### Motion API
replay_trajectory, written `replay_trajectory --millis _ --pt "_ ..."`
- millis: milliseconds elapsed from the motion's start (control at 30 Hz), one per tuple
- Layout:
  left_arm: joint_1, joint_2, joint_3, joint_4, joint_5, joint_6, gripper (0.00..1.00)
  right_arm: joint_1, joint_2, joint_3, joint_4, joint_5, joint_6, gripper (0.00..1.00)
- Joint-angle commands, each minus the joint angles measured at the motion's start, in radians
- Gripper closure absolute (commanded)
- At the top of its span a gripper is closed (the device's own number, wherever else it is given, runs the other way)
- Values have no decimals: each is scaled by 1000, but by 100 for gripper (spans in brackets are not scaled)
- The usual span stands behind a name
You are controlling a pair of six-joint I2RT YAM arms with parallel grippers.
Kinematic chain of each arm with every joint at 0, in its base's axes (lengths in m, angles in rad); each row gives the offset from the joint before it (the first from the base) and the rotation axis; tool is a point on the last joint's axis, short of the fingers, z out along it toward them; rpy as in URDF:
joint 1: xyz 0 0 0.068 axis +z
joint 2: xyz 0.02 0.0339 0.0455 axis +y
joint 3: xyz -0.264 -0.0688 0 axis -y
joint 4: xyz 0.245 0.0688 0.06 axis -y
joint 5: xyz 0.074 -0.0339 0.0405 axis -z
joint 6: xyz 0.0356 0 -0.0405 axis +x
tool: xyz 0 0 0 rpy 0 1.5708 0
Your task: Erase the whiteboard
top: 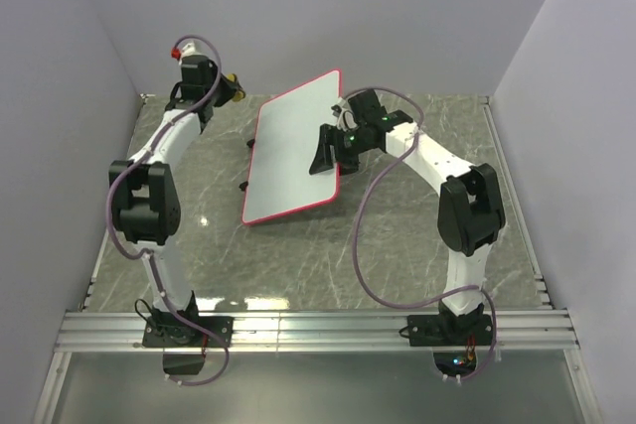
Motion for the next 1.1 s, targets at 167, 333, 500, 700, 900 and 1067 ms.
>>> replay_trajectory --millis 167,333,500,700,900,1067 --pt "41 -170 -109 -35 -11 61 100 20 -4 31 -21 -28 -13 9" --pt "48 -213 -166 -48 -17 66 100 10 -29 146 -66 -17 -16 0" --pt "48 -242 -195 -77 -22 72 100 -1 -23 327 -142 -17 -19 0" --pt "48 -270 -203 -129 -68 67 100 -15 -23 455 -233 44 -36 0" --pt "48 -325 -258 -169 -86 60 100 -61 -101 354 -261 96 -62 0" --pt "48 -389 -309 -201 -109 44 100 -101 -197 211 -186 60 -51 0"
